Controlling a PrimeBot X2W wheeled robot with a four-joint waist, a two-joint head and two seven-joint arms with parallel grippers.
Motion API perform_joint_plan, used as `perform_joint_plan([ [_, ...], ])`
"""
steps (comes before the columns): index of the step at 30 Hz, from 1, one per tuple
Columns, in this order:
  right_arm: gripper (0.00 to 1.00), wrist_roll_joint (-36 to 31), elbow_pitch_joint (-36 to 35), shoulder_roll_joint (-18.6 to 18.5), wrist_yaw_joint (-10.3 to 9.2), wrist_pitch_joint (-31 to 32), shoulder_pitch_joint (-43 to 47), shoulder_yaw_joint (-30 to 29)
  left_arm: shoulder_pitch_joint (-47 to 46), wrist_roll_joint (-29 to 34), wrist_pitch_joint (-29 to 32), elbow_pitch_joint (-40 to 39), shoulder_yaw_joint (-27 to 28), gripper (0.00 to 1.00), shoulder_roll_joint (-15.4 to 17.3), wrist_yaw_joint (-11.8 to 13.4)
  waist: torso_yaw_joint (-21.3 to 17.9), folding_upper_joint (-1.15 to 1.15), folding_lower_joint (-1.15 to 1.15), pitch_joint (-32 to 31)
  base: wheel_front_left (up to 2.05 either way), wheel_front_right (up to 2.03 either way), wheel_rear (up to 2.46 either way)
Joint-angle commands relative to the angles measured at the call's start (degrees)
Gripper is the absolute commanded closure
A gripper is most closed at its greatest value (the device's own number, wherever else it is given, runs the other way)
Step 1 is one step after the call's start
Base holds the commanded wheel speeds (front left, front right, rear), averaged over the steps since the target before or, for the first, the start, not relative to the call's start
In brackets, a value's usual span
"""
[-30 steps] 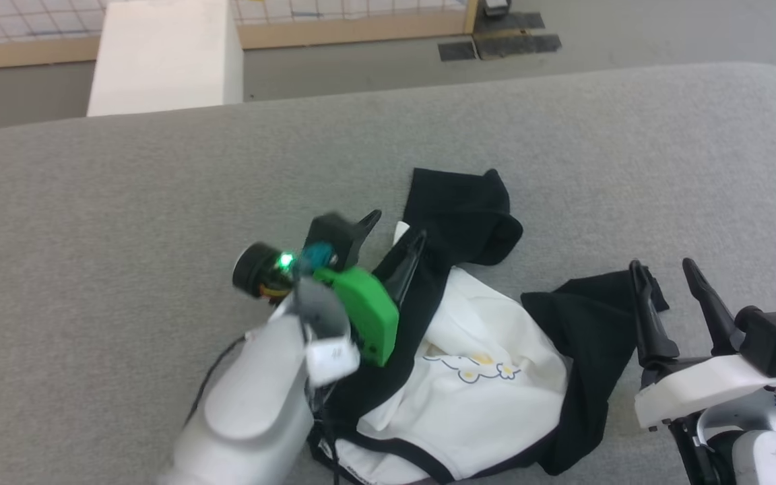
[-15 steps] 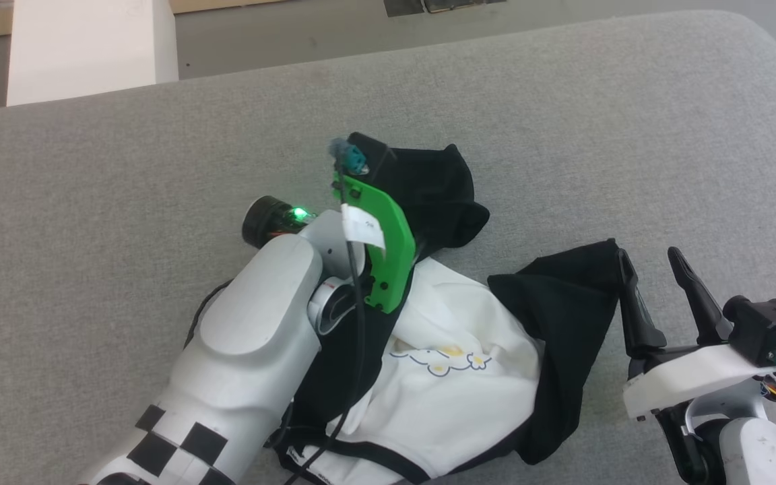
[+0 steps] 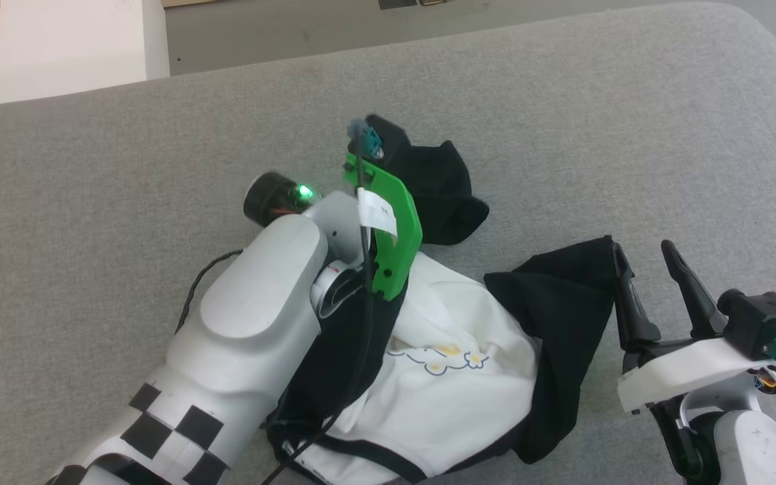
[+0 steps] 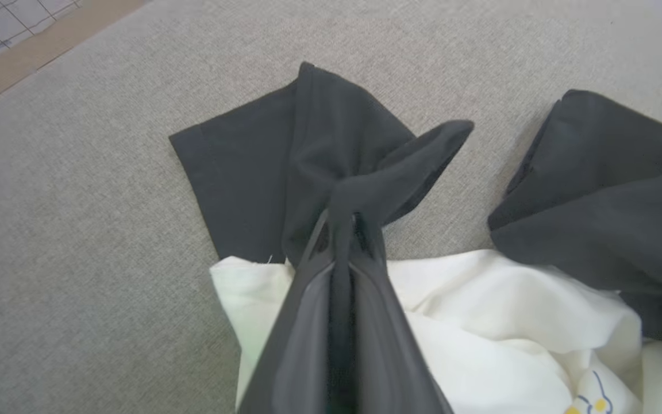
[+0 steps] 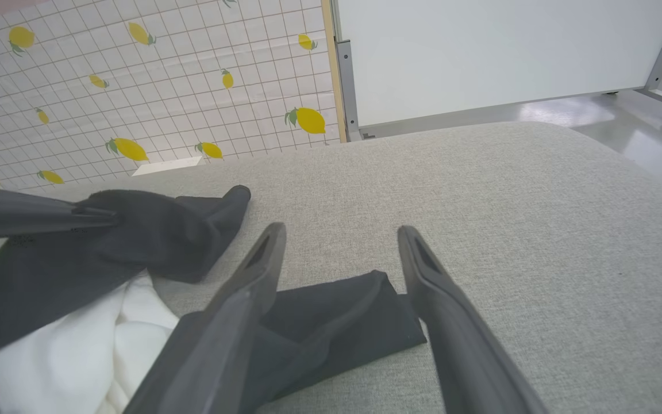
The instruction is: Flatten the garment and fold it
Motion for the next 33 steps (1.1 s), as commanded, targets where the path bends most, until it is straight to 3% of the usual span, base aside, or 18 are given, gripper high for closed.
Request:
perform_joint_plan([
  [1, 0.00, 0.3, 0.2, 0.1, -0.09, -0.3, -0.4, 0.0, -1.0, 0.3, -1.9, -0.7, 0.7, 1.00, 0.2, 0.2, 0.4, 0.46, 0.00, -0.4, 0.00, 0.00, 0.00],
  [6, 0.00, -0.2, 0.2, 0.1, -0.09, 0.2, 0.3, -0.4, 0.5, -0.2, -10.0, -4.1, 4.6, 1.00, 1.0, 3.3, 2.0, 0.46, 0.00, -2.1, 0.00, 0.00, 0.00],
  [10, 0.00, -0.7, -0.4, 0.1, -0.09, 0.9, 1.0, -0.8, 5.3, -1.0, -16.7, -8.7, 9.9, 1.00, 3.9, 8.2, 4.0, 0.46, 0.00, -3.7, 0.00, 0.00, 0.00],
  [17, 0.00, -1.5, -2.0, 0.1, -0.09, 2.5, 2.3, -1.4, 19.6, -3.6, -24.8, -18.3, 21.9, 1.00, 11.9, 18.0, 7.9, 0.46, 0.00, -5.6, 0.00, 0.00, 0.00],
  [23, 0.00, -1.6, -2.9, 0.1, -0.09, 3.7, 3.1, -1.1, 33.6, -5.3, -26.9, -22.9, 30.8, 1.00, 16.7, 26.4, 9.7, 0.46, 0.00, -6.6, 0.00, 0.00, 0.00],
  [29, 0.00, -1.9, -3.5, 0.1, -0.09, 4.9, 3.9, -1.4, 44.1, -6.5, -24.7, -23.2, 35.2, 1.00, 17.8, 33.3, 10.6, 0.46, 0.00, -7.1, 0.00, 0.00, 0.00],
  [30, 0.00, -2.0, -3.6, 0.1, -0.09, 5.1, 4.0, -1.4, 45.0, -6.8, -24.5, -23.4, 35.4, 0.89, 17.4, 33.8, 10.7, 0.46, 0.00, -7.1, 0.00, 0.00, 0.00],
  [31, 0.00, -2.0, -3.7, 0.1, -0.09, 5.4, 4.1, -1.5, 46.0, -7.2, -24.5, -23.9, 35.3, 0.23, 17.0, 33.9, 10.8, 0.46, 0.00, -7.2, 0.00, 0.00, 0.00],
  [32, 0.00, -2.1, -3.8, 0.1, -0.09, 5.7, 4.2, -1.6, 46.5, -7.9, -24.9, -24.8, 35.2, 0.00, 16.2, 33.1, 10.9, 0.46, 0.00, -7.2, 0.00, 0.00, 0.00],
  [33, 0.00, -2.2, -3.9, 0.1, -0.09, 6.0, 4.3, -1.7, 46.8, -8.3, -25.5, -25.4, 35.1, 0.00, 15.6, 32.4, 11.0, 0.46, 0.00, -7.2, 0.00, 0.00, 0.00],
])
